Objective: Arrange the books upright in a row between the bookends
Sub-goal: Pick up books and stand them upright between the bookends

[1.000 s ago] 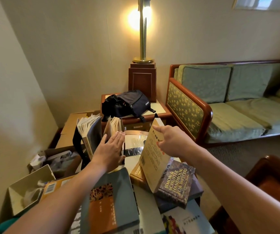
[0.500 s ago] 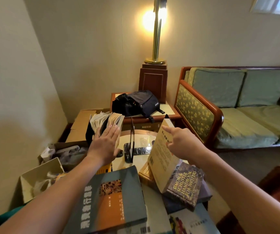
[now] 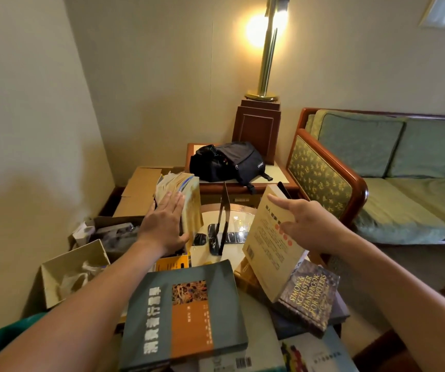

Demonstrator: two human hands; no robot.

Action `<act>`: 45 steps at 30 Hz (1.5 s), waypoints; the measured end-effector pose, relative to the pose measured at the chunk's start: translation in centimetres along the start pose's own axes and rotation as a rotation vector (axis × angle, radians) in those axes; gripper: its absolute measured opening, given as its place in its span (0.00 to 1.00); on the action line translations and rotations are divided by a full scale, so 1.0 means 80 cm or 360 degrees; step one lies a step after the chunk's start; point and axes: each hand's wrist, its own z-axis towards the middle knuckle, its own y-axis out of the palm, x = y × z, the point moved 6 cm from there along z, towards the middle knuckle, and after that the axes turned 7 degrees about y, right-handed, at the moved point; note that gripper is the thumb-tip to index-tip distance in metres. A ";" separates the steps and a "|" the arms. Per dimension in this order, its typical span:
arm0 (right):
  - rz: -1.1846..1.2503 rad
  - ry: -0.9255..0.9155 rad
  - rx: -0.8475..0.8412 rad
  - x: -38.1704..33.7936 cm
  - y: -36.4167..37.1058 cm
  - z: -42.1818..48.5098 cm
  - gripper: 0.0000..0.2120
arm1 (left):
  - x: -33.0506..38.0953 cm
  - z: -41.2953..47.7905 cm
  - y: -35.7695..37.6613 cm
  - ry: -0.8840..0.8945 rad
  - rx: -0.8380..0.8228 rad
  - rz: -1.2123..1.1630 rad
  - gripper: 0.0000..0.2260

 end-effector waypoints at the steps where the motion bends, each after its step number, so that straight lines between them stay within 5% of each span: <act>1: 0.0016 -0.0031 -0.0008 -0.004 -0.003 -0.001 0.36 | 0.000 0.001 0.000 -0.0003 0.0007 -0.0011 0.42; 17: 0.0448 -0.0152 0.0297 -0.081 0.031 0.102 0.32 | -0.008 -0.003 0.012 -0.0030 0.0147 -0.0105 0.41; 32: 0.0301 -0.0208 -0.0184 -0.155 0.161 0.196 0.27 | -0.023 -0.016 0.010 0.0234 0.0478 -0.0437 0.34; 38: 0.0599 -0.0179 -0.0418 -0.156 0.180 0.193 0.31 | -0.075 -0.027 0.014 -0.0264 0.0694 -0.1084 0.28; 45: 0.0914 -0.0110 -0.0550 -0.160 0.192 0.204 0.33 | -0.071 -0.030 0.032 -0.0328 0.0541 -0.1101 0.34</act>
